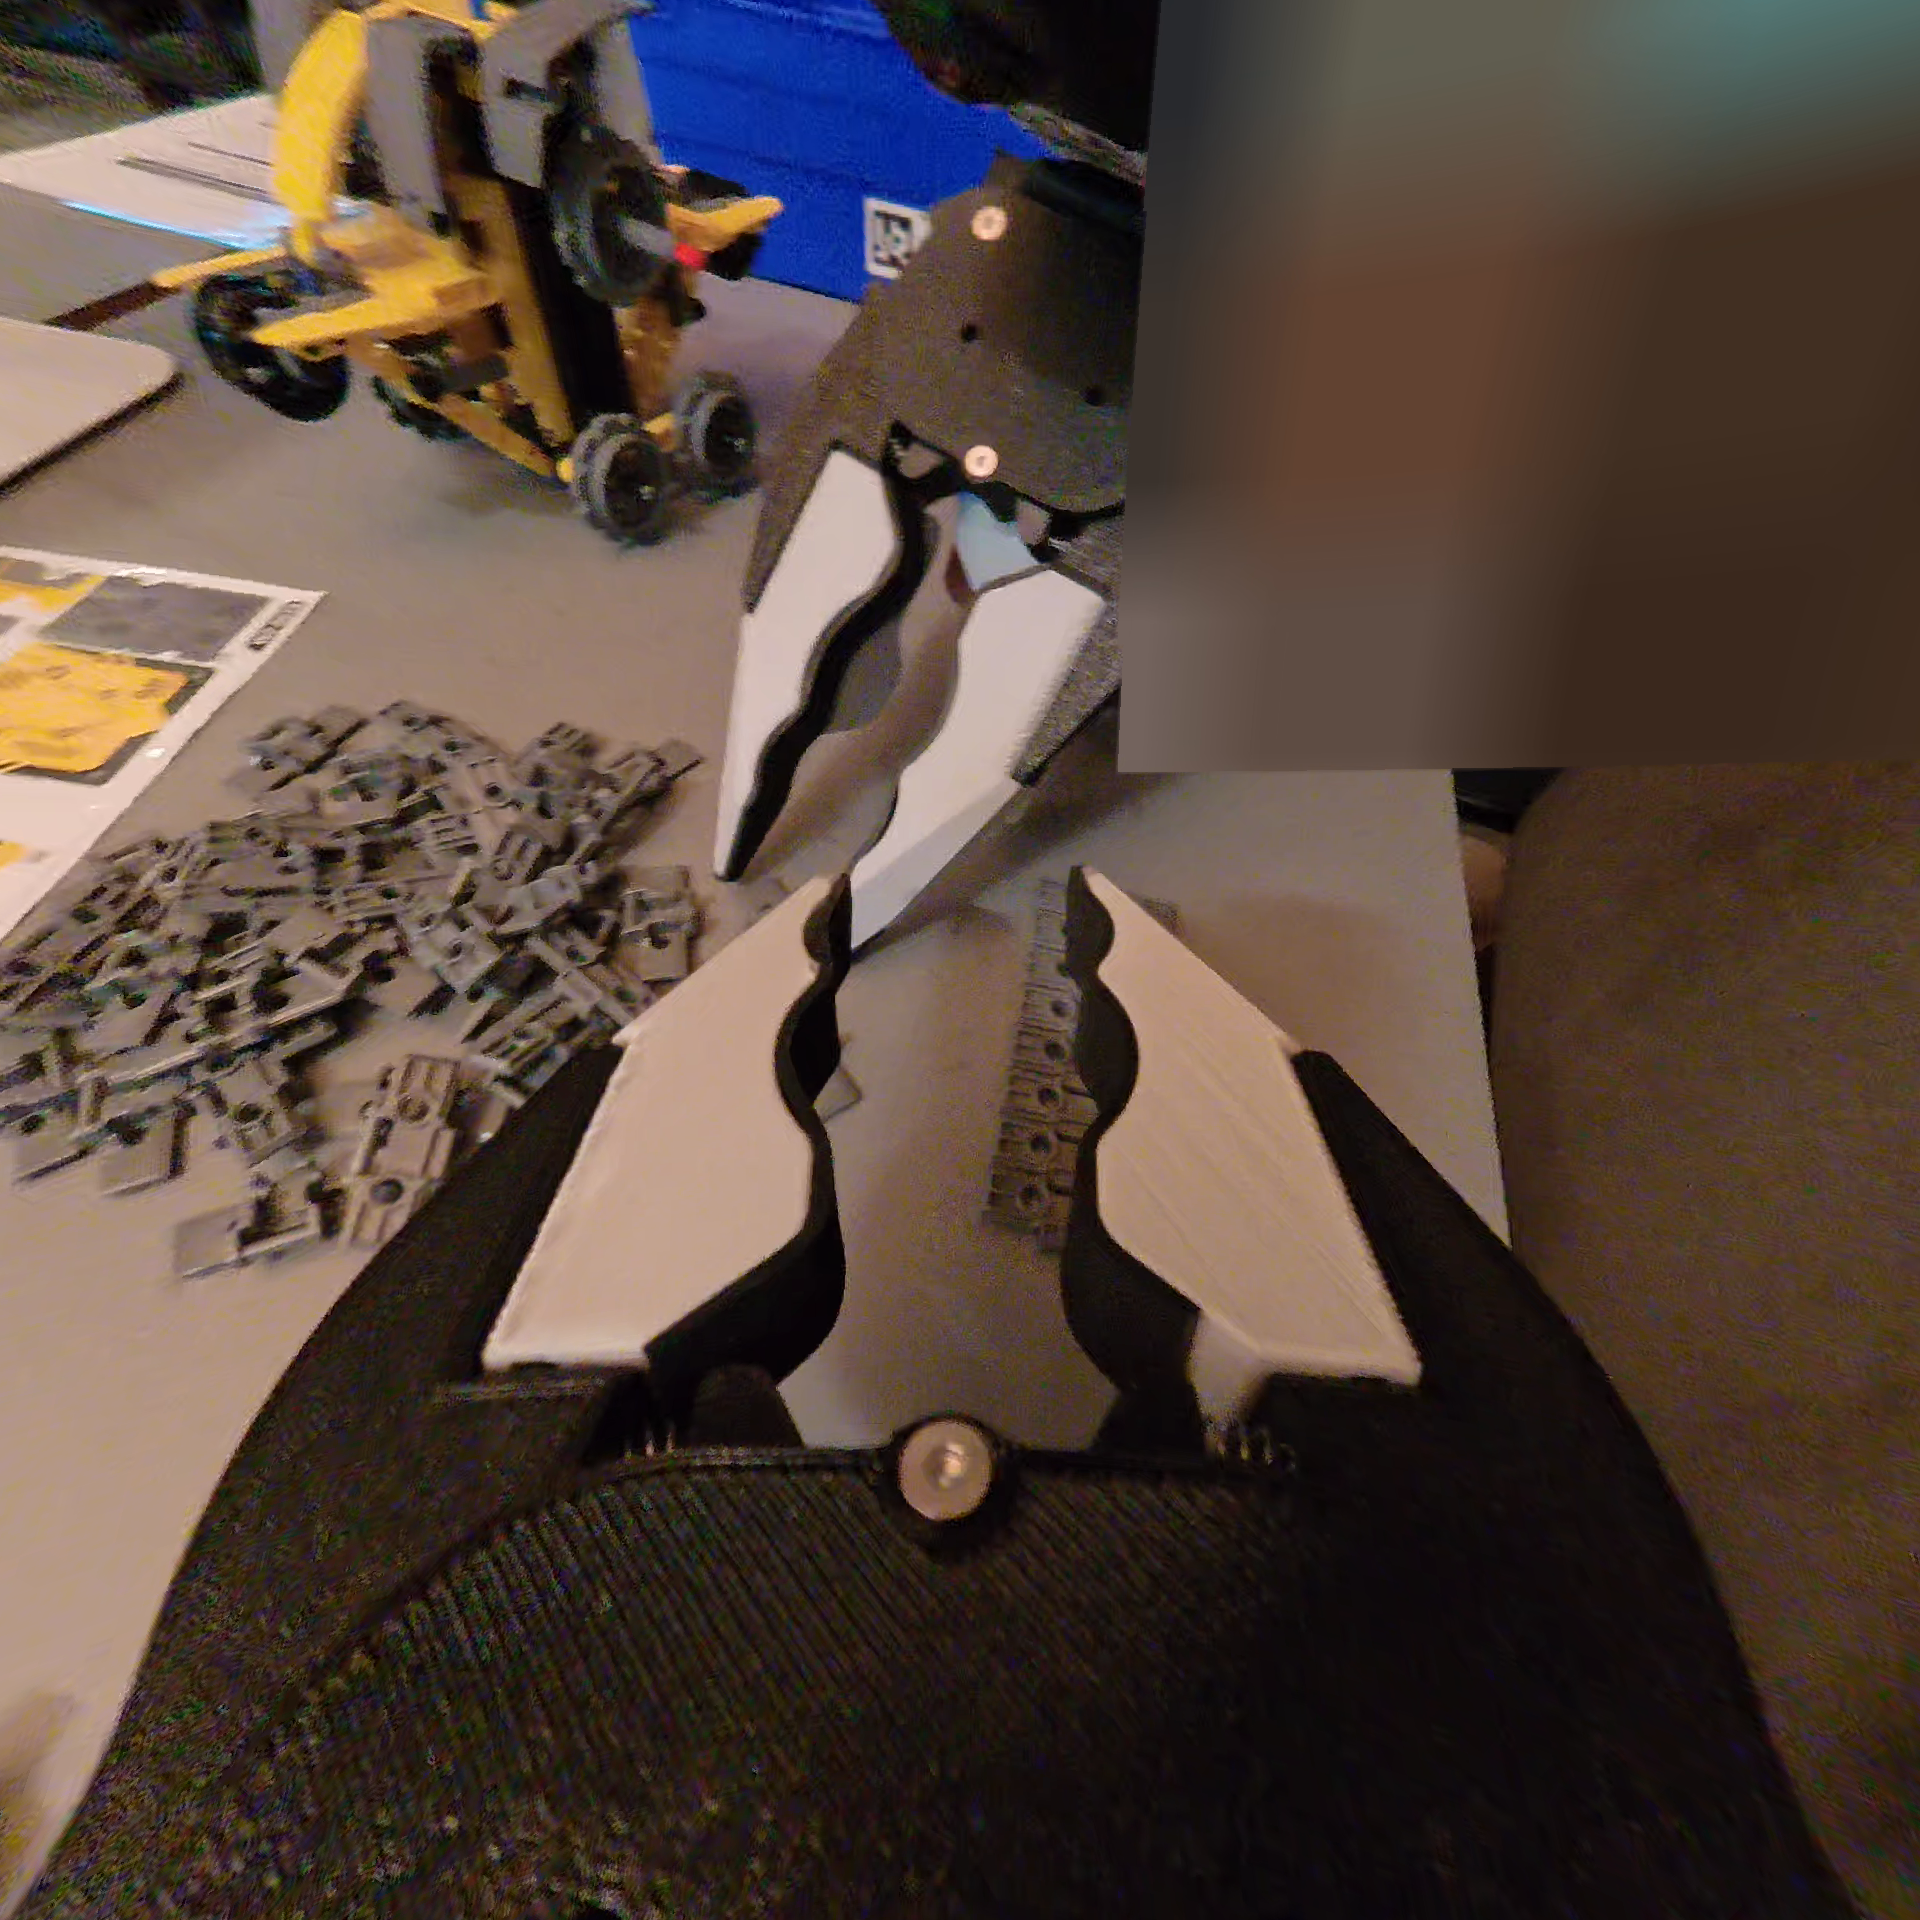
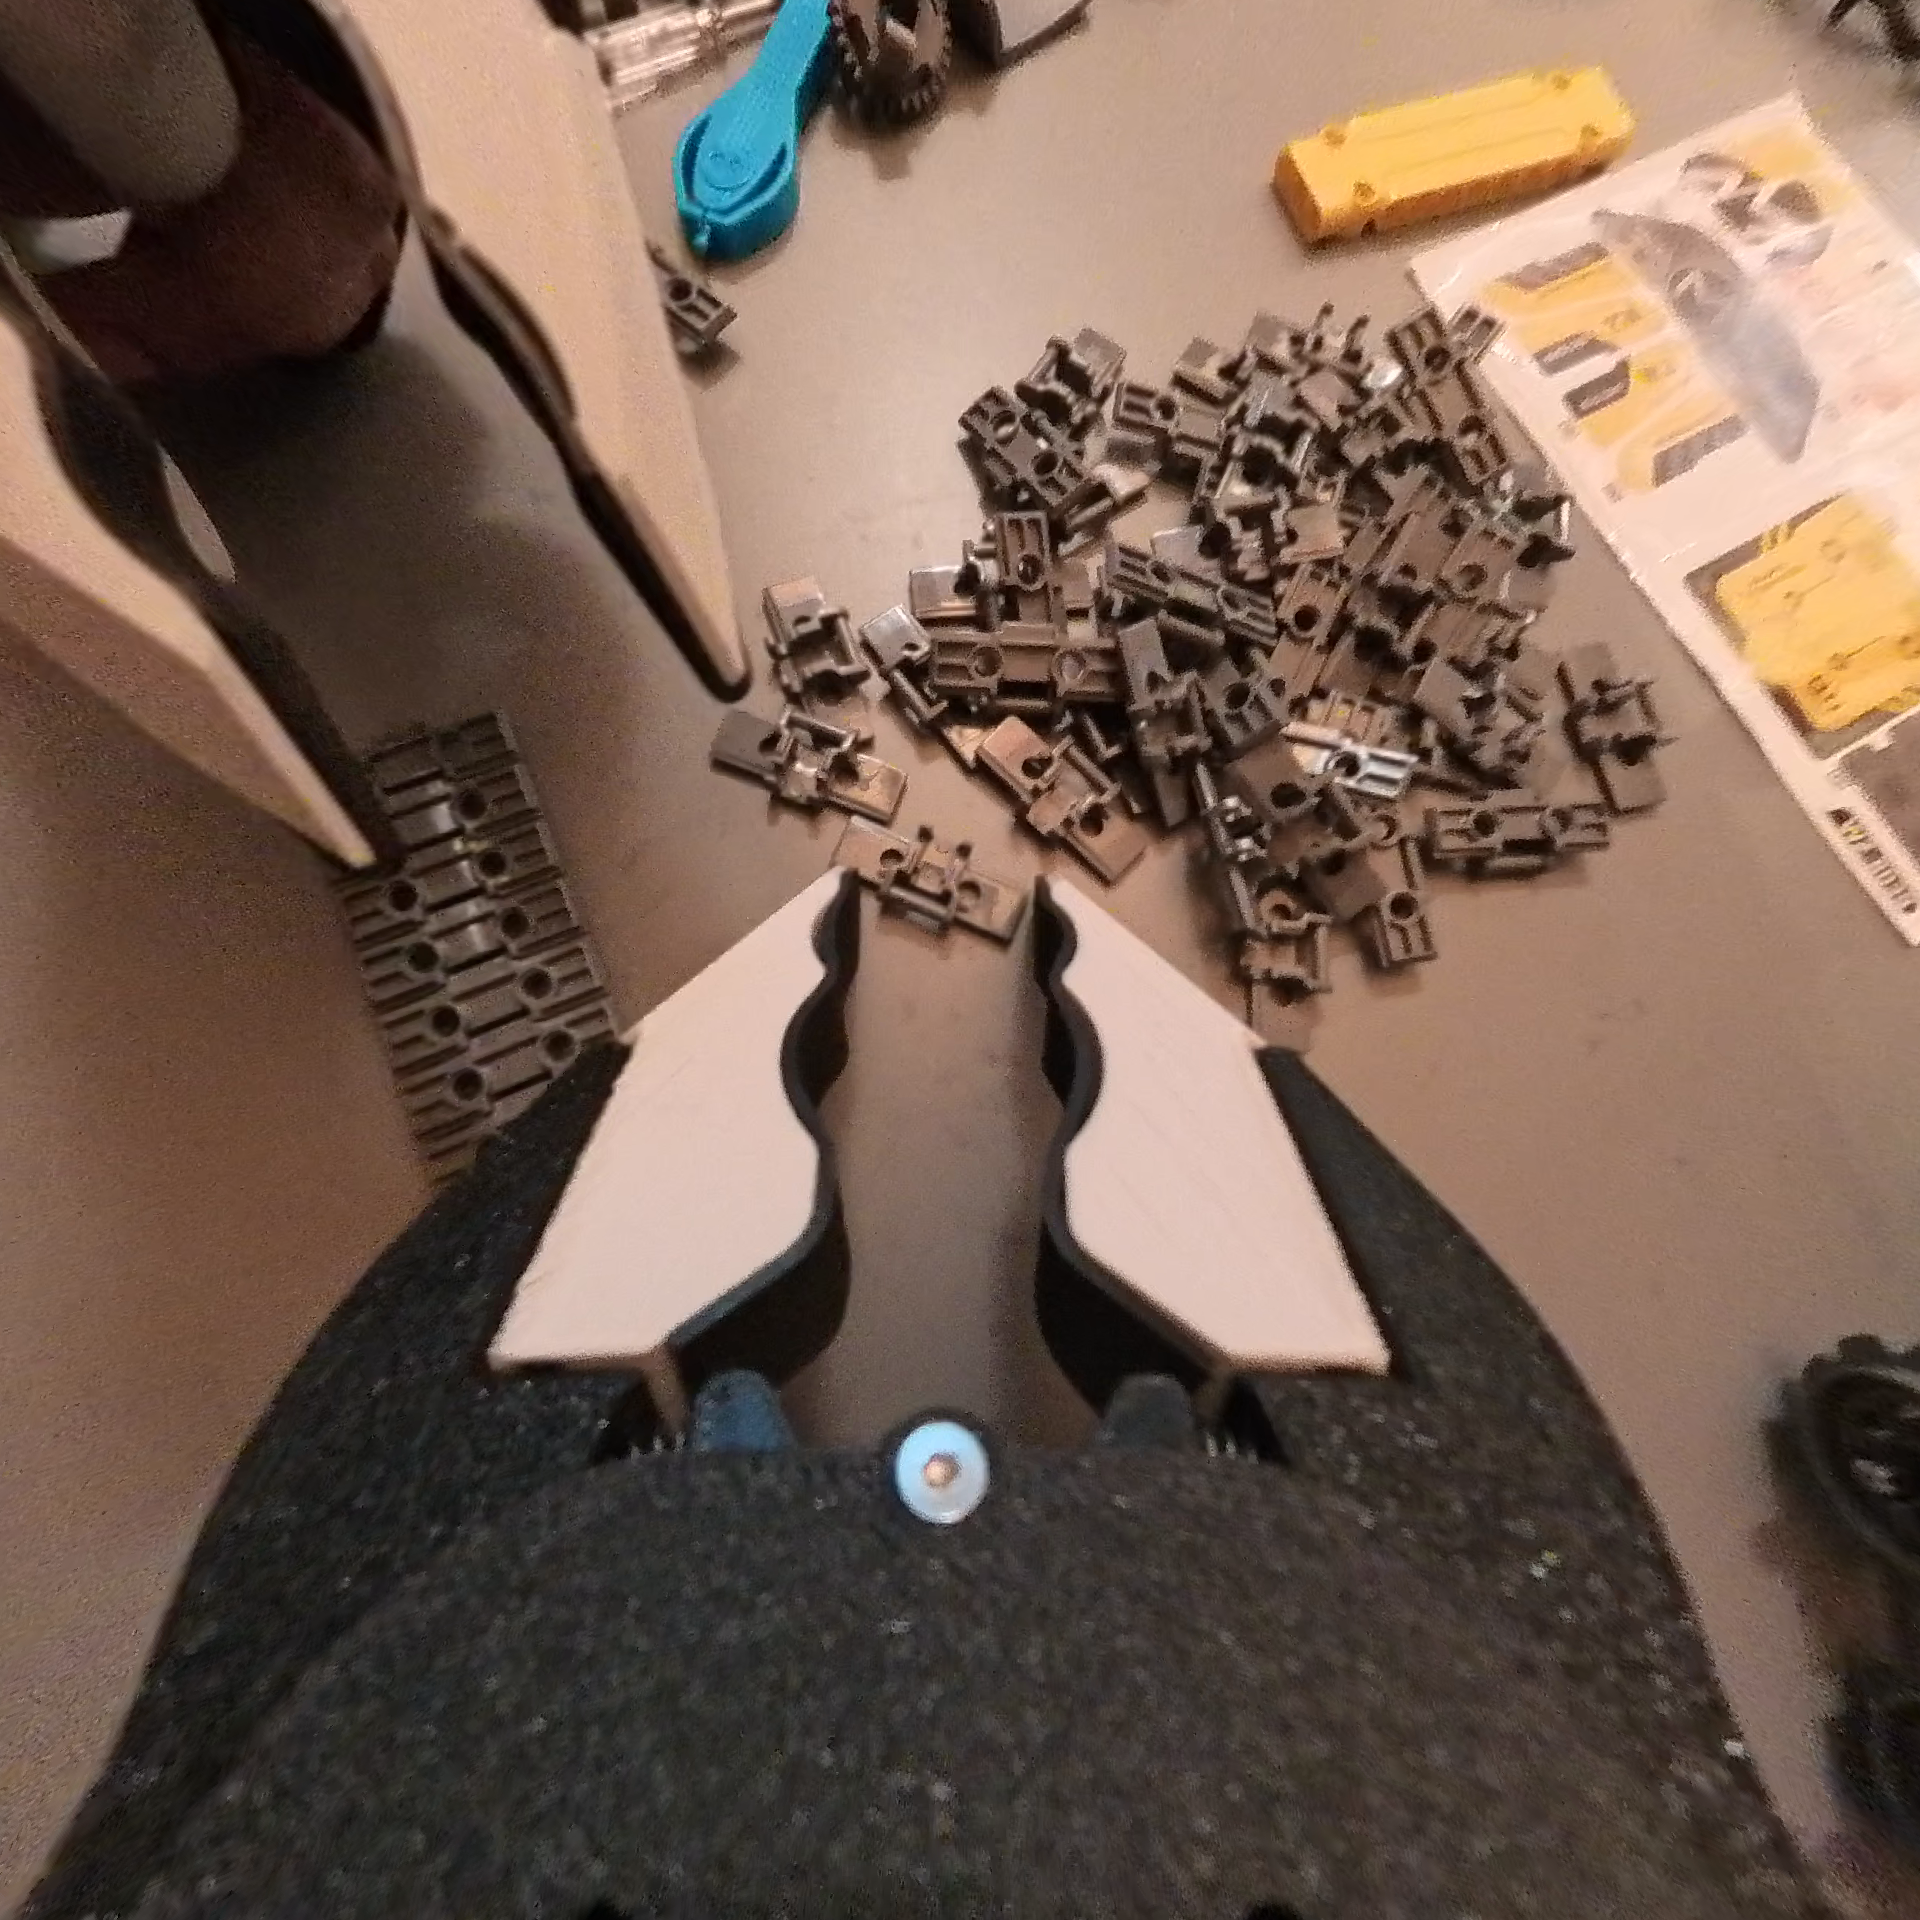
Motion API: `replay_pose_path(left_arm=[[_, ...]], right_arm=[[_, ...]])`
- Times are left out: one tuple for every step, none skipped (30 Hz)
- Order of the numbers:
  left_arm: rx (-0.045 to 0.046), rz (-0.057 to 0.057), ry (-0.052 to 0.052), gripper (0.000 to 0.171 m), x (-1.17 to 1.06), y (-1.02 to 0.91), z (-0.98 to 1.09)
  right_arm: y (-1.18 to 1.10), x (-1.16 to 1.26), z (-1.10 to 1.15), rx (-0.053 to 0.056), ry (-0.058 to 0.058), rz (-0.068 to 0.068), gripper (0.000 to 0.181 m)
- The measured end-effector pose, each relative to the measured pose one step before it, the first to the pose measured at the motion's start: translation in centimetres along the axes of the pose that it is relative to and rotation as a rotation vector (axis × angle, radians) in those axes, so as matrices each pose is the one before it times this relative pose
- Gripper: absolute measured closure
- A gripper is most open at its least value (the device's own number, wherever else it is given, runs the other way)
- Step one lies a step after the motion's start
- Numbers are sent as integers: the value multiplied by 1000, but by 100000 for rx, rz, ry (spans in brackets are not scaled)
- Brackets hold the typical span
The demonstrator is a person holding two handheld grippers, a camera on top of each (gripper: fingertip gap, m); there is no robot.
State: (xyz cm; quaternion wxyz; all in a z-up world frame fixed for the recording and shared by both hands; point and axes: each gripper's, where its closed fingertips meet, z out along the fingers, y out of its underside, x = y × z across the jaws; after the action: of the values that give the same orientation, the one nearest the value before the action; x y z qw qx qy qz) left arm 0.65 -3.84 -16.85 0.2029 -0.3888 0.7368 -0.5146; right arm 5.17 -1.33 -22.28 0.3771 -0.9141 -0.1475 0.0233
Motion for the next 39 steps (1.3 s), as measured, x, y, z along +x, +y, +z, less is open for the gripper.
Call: replay_pose_path(left_arm=[[315, -993, -2174, 132, -435, -39, -69], [-217, -390, -2329, 131, -405, 36, -8], [-435, 359, -1893, 130, -271, 65, 12], [-307, 658, -1422, 128, -147, 46, 13], [-147, 547, -746, 126, -38, 27, 17], [-227, 384, -223, 124, 13, 30, 23], [-178, 173, -414, 122, -34, 12, 21], [-28, -50, -380, 120, -47, 8, 15], [77, -34, 148, 118, 15, -18, -4], [346, 105, 147, 116, 17, -58, -4], [835, 310, 83, 115, 40, -139, -9], [1299, 660, 381, 116, 139, -216, -16], [1653, 1282, 921, 117, 303, -304, -17], [1828, 2298, 965, 123, 409, -382, -52], [2071, 3771, 499, 136, 433, -426, -91], [1909, 3935, -1066, 144, 220, -372, -71], [1030, 2777, -2232, 147, -53, -212, -15], [165, 1442, -606, 150, 66, -38, 18], [-567, 160, 1985, 153, 352, 110, 66], [-890, -572, 2138, 158, 317, 168, 95], [-466, -367, 2431, 165, 372, 73, 63], [-183, -250, 1507, 166, 234, 16, 42], [-445, -410, 1067, 167, 121, 85, 34], [-1059, -972, 2527, 169, 272, 214, 53], [-1024, -2298, 2888, 170, 301, 189, 97], [-361, -3078, 2384, 171, 179, 77, 108], [-276, -3228, 2558, 171, 209, 76, 99], [-322, -3559, 1866, 171, 54, 58, 77], [25, -3626, 1458, 171, -63, -4, 43], [339, -4251, 1683, 171, -105, -42, -9], [608, -5499, 1957, 171, -155, -57, -18], [647, -6425, 2675, 171, -95, -54, -12], [749, -6256, 2722, 171, -77, -60, -36], [1058, -5520, 1189, 171, -222, -99, -58], [1013, -4522, 1200, 171, -154, -87, -70], [1011, -4069, 837, 171, -169, -77, -73], [587, -4082, 612, 171, -202, -23, -57], [88, -3601, 797, 171, -161, 51, -36], [89, -2735, 386, 171, -154, 41, -48]], right_arm=[[-44, 91, 77, -494, 1197, -1961, 154], [-32, -21, 40, -313, 310, -1636, 163], [-2, 42, 10, -212, 678, -1016, 164], [27, 50, -21, -182, 474, -386, 165], [72, -17, -77, -217, -205, 289, 165], [43, -27, -124, 251, -489, 747, 165], [-90, -71, -236, 1430, -873, 1296, 165], [-293, -218, -361, 2768, -2112, 2425, 165], [-522, -473, -482, 4007, -4010, 3746, 165], [-782, -768, -595, 5468, -6155, 4995, 165], [-983, -971, -644, 6559, -7677, 6254, 165], [-1016, -1069, -636, 6602, -8663, 7578, 166], [-885, -1061, -517, 5793, -9189, 8732, 166], [-652, -943, -393, 4580, -8955, 9853, 166], [-393, -727, -255, 3312, -8000, 10620, 166], [-165, -565, -138, 2334, -7213, 10207, 166], [59, -441, -58, 1341, -6277, 8371, 166], [222, -222, -15, 463, -4399, 5890, 165], [219, 25, -17, 401, -2324, 3825, 165], [178, 97, -49, 512, -1367, 3047, 166], [114, 81, -70, 605, -1177, 2920, 166], [152, -44, -76, 144, -1826, 3018, 166], [212, -55, -73, -302, -1912, 3411, 166], [160, 84, -87, -43, -664, 3393, 164], [53, 381, -179, 875, 2074, 1902, 159], [-64, 499, -314, 1487, 4112, -839, 152], [-134, 510, -406, 1570, 5614, -3618, 147], [-170, 520, -447, 1240, 7646, -6868, 141], [-178, 372, -461, 728, 8580, -10759, 138], [-242, 166, -455, 630, 8762, -14564, 137], [-334, 245, -463, 460, 10385, -16382, 137], [-348, 319, -424, -71, 10902, -17183, 136], [-121, 312, -281, -1786, 10109, -16811, 135], [256, 406, -99, -4194, 9513, -15191, 133], [592, 256, 155, -5976, 7629, -13499, 128], [723, 16, 306, -6404, 5560, -11905, 123], [545, -65, 351, -4900, 4825, -9876, 123], [198, -283, 318, -2159, 2949, -9008, 123], [-116, -466, 231, -202, 1183, -8038, 123]])
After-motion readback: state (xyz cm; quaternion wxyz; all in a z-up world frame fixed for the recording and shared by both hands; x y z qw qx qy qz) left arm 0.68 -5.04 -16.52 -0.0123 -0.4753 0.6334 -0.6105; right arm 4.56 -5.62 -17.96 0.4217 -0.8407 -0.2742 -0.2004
